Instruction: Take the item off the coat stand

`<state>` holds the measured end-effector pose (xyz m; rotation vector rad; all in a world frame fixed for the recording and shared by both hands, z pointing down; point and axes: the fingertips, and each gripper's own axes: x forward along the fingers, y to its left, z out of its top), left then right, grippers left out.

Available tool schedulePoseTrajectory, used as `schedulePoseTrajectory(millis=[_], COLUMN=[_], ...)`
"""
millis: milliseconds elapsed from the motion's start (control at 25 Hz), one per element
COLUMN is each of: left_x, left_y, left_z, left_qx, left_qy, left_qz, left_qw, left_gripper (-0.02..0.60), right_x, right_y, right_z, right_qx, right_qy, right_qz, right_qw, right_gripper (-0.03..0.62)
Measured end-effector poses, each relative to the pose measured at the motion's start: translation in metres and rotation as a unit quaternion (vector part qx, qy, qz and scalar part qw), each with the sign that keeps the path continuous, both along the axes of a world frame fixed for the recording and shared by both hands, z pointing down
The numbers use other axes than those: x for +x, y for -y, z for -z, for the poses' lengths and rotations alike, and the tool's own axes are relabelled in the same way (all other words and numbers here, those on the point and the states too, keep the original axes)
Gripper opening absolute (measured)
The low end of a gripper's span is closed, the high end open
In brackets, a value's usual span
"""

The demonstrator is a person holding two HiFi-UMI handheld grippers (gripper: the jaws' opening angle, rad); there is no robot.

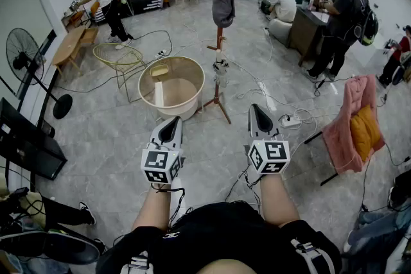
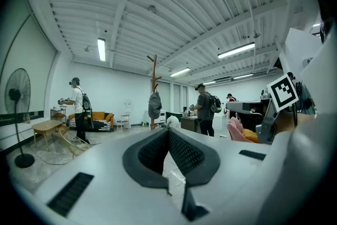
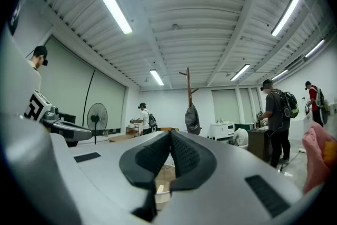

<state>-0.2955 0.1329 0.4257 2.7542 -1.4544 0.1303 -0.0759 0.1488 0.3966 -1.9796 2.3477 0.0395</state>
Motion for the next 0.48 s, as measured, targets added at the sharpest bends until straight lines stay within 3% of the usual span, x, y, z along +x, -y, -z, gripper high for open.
schedulePoseTrajectory(millis=[160,480], left_x=[0.02,0.045], left_y=[-0.005,0.03], left_z=[0.002,0.005], left_qx=[-0.003,-0.005], left_qy=[0.003,0.01], left_qz=[-0.002,-0.002], left_qw=[1.0,0.9999], left_gripper=[0.015,0.015], right_x=[0.015,0.037], right_y=[-0.008,0.026], right_z=[0.007,0.005], right_qx=[0.013,0.019], right_qy=[0.007,0.019], right_qz=[0.005,0.01], right_qw=[1.0,1.0], right_gripper=[0.015,0.017])
